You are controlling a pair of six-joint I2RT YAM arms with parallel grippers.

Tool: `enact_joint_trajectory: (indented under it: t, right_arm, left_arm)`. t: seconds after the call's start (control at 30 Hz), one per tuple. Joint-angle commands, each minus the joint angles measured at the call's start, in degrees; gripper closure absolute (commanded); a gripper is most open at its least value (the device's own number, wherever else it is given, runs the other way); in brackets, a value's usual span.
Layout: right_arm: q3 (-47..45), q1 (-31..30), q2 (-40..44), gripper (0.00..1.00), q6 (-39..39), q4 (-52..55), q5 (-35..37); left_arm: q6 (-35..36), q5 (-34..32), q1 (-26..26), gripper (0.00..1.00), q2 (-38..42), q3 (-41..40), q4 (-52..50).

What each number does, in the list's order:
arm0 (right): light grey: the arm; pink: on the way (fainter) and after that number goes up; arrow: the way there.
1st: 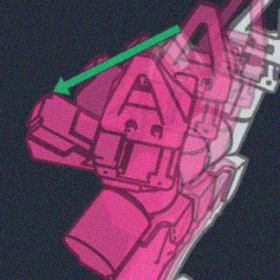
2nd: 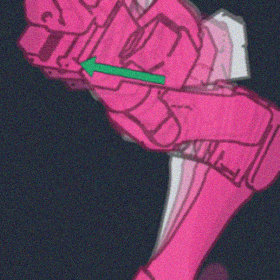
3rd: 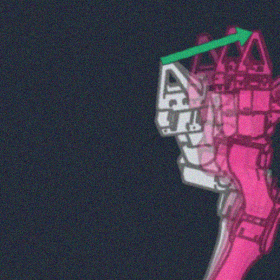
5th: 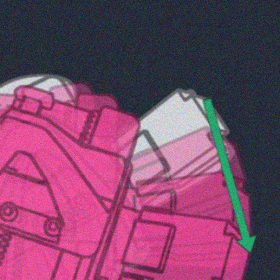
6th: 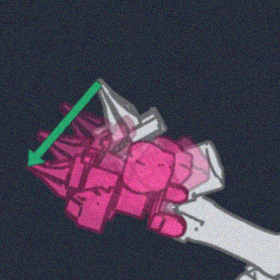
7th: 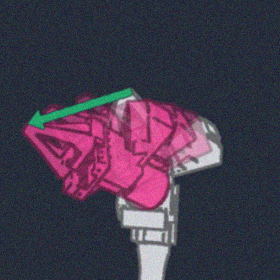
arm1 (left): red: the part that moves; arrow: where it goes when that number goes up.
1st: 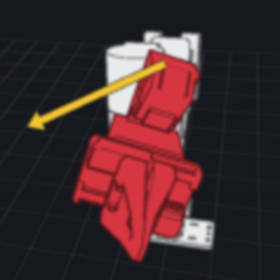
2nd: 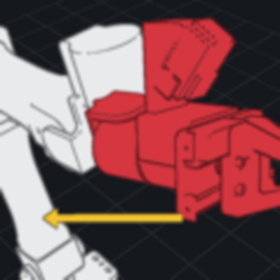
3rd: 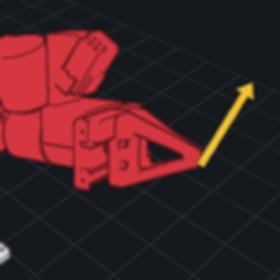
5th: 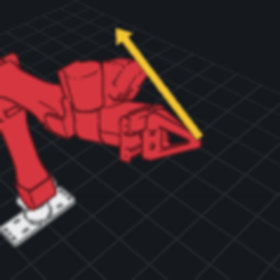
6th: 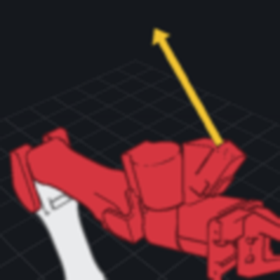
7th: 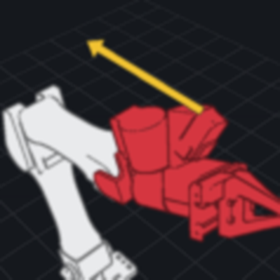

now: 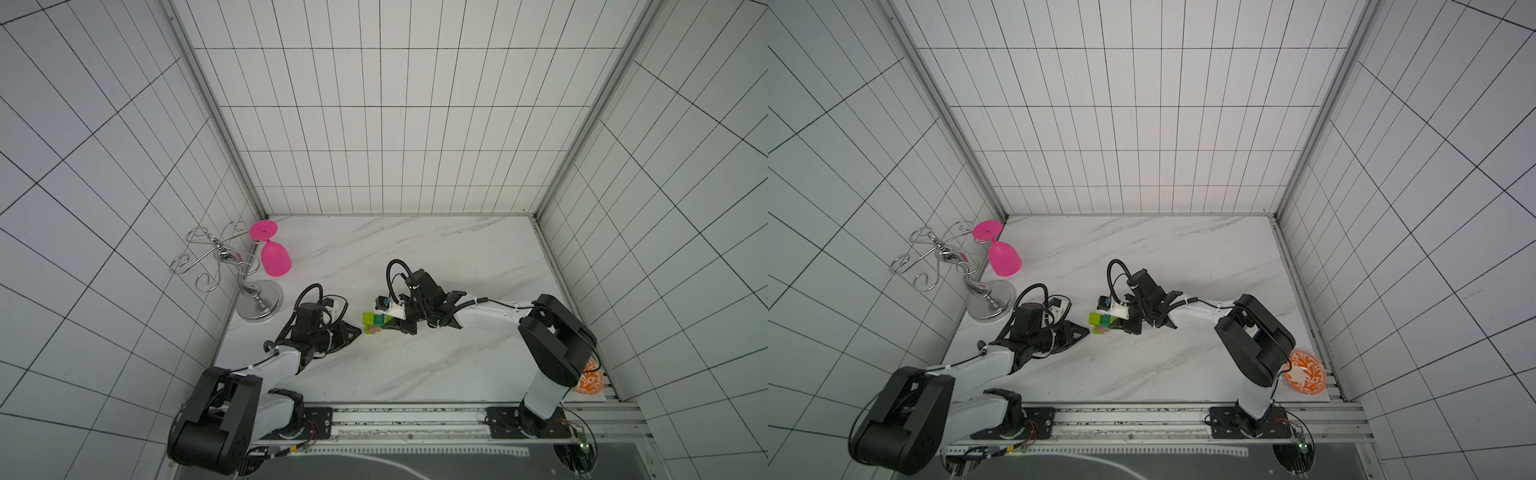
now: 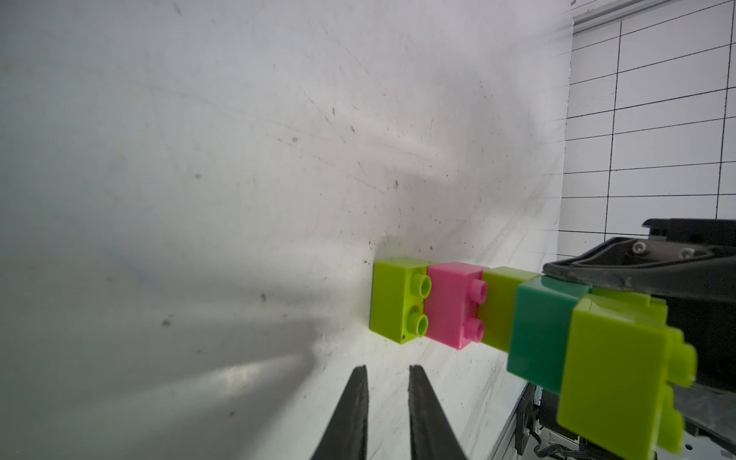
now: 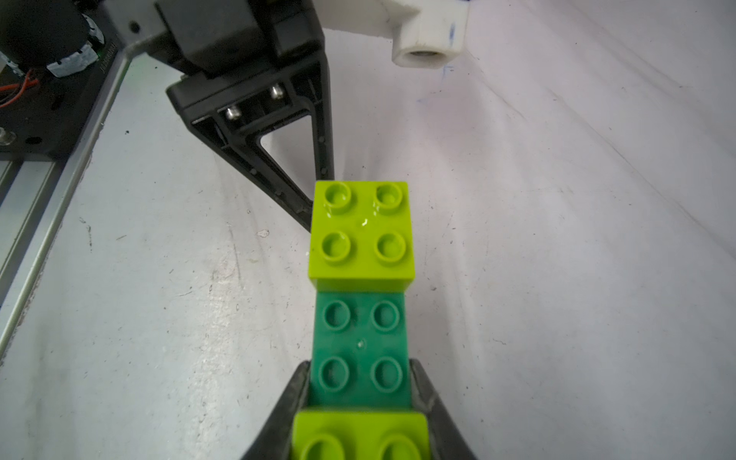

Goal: Assemble the letter y with lego
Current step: Place the lego brick at the center of the board.

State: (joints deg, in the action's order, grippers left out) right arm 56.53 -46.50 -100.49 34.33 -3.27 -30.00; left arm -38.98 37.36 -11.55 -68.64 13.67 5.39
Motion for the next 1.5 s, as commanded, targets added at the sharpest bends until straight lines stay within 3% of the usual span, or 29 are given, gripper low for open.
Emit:
enact_joint_trajectory:
  t: [0.0,0.73,1.13,1.47]
  right_arm:
    - [-1.9,0.3,1.7,0.86,0.1,-0.4,0.9]
    - [0.9,2.9,8.5,0.86,-0.4,6.3,-2.5]
    - [2.3,7.1,11.8,0.85,-1.1,15.8,-11.7]
    - [8.8,10.2,11.6,0.85,2.4,30.9,-21.8]
  left_arm:
    - [0.7,0.5,0.2,0.79,0.0,0.0,1.1]
    - [0.9,1.3,0.3,0.79,3.1,1.2,-0.4]
    - [2.5,3.8,0.3,0.76,8.7,2.2,-1.1]
    - [-4.6,10.9,-0.2,0.61,19.8,-5.1,24.3]
